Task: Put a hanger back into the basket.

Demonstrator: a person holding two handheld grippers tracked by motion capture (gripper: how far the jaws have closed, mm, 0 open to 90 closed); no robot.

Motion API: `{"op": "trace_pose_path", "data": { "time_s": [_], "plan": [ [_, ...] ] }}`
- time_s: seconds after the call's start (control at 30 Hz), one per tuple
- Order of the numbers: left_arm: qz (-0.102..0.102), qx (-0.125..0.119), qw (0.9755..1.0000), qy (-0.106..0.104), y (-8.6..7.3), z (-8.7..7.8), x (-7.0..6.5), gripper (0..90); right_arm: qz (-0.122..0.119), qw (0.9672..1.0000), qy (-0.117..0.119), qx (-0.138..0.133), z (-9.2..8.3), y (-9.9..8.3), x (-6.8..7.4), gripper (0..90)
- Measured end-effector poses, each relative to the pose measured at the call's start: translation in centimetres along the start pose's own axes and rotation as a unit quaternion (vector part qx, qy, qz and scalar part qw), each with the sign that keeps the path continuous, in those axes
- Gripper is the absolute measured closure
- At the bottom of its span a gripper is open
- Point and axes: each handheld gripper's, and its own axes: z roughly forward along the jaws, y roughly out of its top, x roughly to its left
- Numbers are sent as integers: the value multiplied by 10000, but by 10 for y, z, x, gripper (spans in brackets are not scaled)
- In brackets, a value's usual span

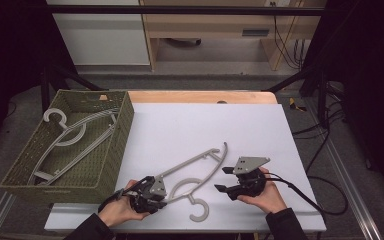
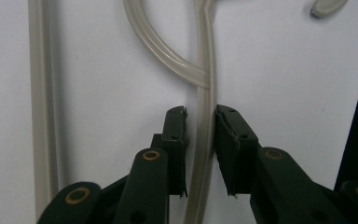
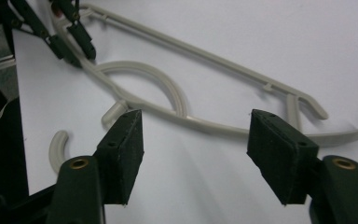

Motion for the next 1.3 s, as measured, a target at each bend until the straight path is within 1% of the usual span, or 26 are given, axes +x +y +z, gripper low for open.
{"op": "trace_pose_path", "data": {
  "time_s": [0.07, 0.1, 0.13, 0.17, 0.2, 0.23, 0.27, 0.3, 0.37, 0.43, 0.47, 0.53, 0.6, 0.73, 0.83, 0.9, 0.97, 1.0, 1.03, 1.07, 1.1, 1.17, 1.2, 1.23, 1.27, 1.3],
  "plan": [
    [-94, 40, 9999, -3, 1, 1, 0, 731, 51, 10000, -47, -60, -1, 0, -1, 335],
    [-140, 57, 9999, -18, 1, 1, 0, 738, 175, 9995, -135, -212, -4, 1, -3, 296],
    [-194, 116, 9997, 15, 3, 1, -1, 743, 238, 9992, -183, -281, -6, 2, -4, 276],
    [-194, 116, 9997, 15, 3, 1, -1, 754, 238, 9992, -183, -281, -6, 2, -4, 276],
    [-184, 138, 9997, 29, 4, 1, -2, 765, 339, 9981, -280, -442, -10, 3, -5, 247],
    [-168, 186, 9997, 40, 5, 1, -3, 776, 380, 9973, -324, -534, -12, 3, -6, 231],
    [-182, 200, 9996, 38, 6, 1, -3, 776, 380, 9973, -324, -534, -12, 3, -6, 231],
    [-159, 200, 9997, 29, 6, 1, -3, 790, 509, 9955, -393, -693, -16, 3, -8, 206],
    [-137, 217, 9997, 13, 6, 1, -3, 799, 631, 9933, -473, -841, -19, 2, -11, 195],
    [-111, 208, 9997, 11, 7, 1, -4, 810, 685, 9926, -498, -872, -21, 1, -12, 188],
    [-151, 206, 9997, 30, 7, 1, -4, 819, 737, 9919, -525, -892, -22, 0, -13, 184],
    [-130, 136, 9998, 25, 5, 0, -4, 821, 808, 9911, -569, -889, -24, -3, -16, 168],
    [-116, 126, 9998, 40, 5, 0, -4, 821, 825, 9913, -553, -867, -24, -4, -17, 167],
    [-158, -90, 9998, 31, 6, -6, -6, 821, 853, 9911, -577, -847, -25, -5, -18, 160],
    [-226, -278, 9993, 138, 6, -14, -7, 822, 865, 9907, -604, -863, -27, -5, -19, 156],
    [-335, -460, 9981, 231, 6, -22, -6, 822, 874, 9904, -626, -865, -28, -6, -19, 157],
    [-401, -585, 9972, 240, 6, -28, -5, 822, 871, 9902, -647, -884, -30, -7, -21, 157],
    [-485, -718, 9960, 217, 6, -36, -3, 821, 890, 9894, -687, -916, -32, -8, -22, 152],
    [-485, -718, 9960, 217, 6, -36, -3, 821, 890, 9894, -687, -916, -32, -8, -22, 152],
    [-472, -748, 9958, 227, 7, -40, -3, 821, 920, 9882, -754, -961, -35, -9, -23, 136],
    [-479, -794, 9954, 238, 8, -44, -3, 821, 920, 9882, -754, -961, -35, -9, -23, 136],
    [-478, -878, 9947, 255, 12, -54, -3, 822, 975, 9855, -869, -1079, -40, -9, -25, 120],
    [-489, -922, 9942, 243, 13, -57, -4, 821, 1006, 9843, -916, -1124, -41, -9, -26, 112],
    [-489, -922, 9942, 243, 13, -57, -4, 822, 1006, 9843, -916, -1124, -41, -9, -26, 112],
    [-488, -965, 9938, 255, 15, -60, -4, 821, 1079, 9819, -1006, -1186, -44, -10, -27, 98],
    [-466, -973, 9938, 286, 16, -63, -4, 821, 1103, 9810, -1048, -1201, -46, -10, -28, 97]
  ]
}}
